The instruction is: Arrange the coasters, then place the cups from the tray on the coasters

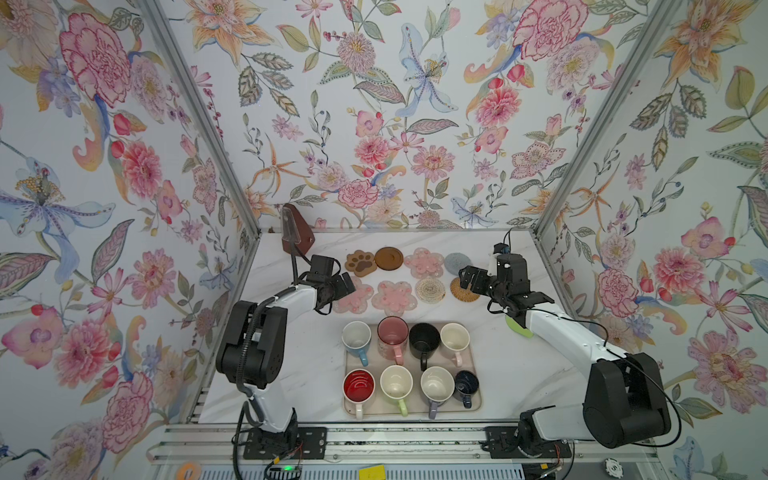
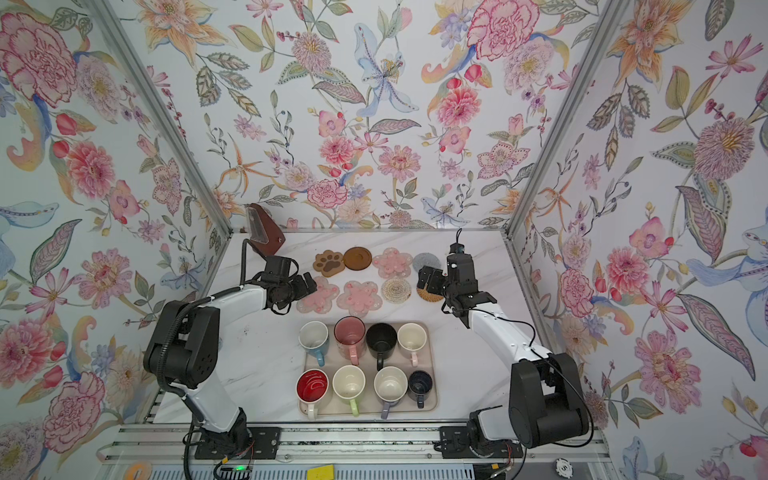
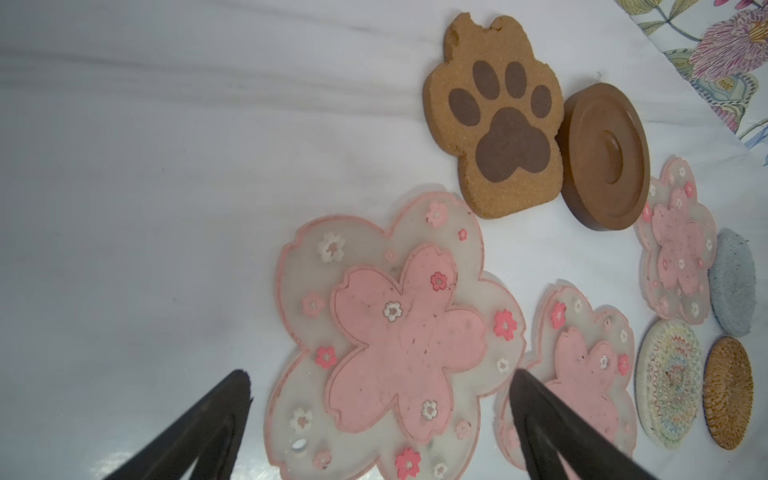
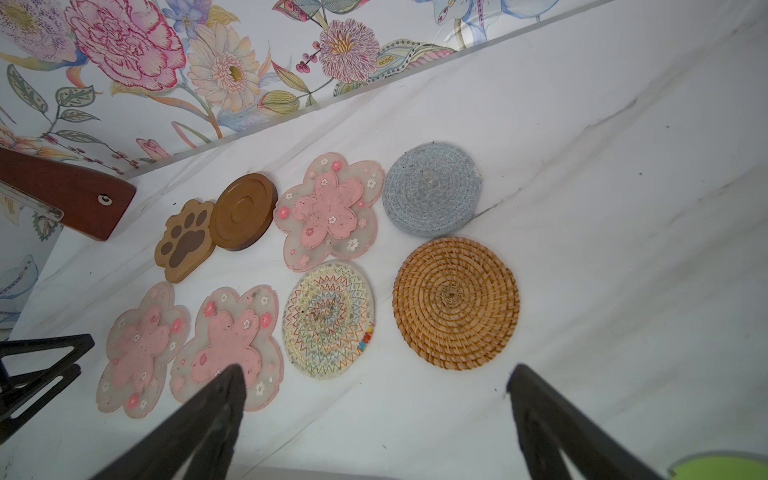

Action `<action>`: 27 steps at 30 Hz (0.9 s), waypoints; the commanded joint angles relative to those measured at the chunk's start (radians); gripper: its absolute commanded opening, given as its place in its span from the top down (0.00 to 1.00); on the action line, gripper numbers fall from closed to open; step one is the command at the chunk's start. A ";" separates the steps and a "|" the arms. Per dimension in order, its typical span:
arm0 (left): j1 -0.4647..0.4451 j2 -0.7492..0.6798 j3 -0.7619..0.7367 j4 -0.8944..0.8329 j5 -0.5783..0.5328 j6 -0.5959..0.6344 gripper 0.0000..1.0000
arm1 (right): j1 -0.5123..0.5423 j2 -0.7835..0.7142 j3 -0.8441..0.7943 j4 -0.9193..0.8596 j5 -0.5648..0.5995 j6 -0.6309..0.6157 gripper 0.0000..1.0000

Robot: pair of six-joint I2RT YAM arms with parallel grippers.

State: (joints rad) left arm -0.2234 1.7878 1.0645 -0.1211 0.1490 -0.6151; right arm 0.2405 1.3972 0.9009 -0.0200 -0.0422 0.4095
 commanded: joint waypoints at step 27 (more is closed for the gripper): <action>-0.030 0.060 -0.028 0.036 0.069 -0.032 0.01 | -0.012 -0.026 -0.028 0.011 0.000 0.014 0.01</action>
State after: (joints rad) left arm -0.2337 1.8626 1.0744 -0.0708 0.1802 -0.6106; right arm 0.2340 1.3930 0.8867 -0.0200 -0.0418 0.4099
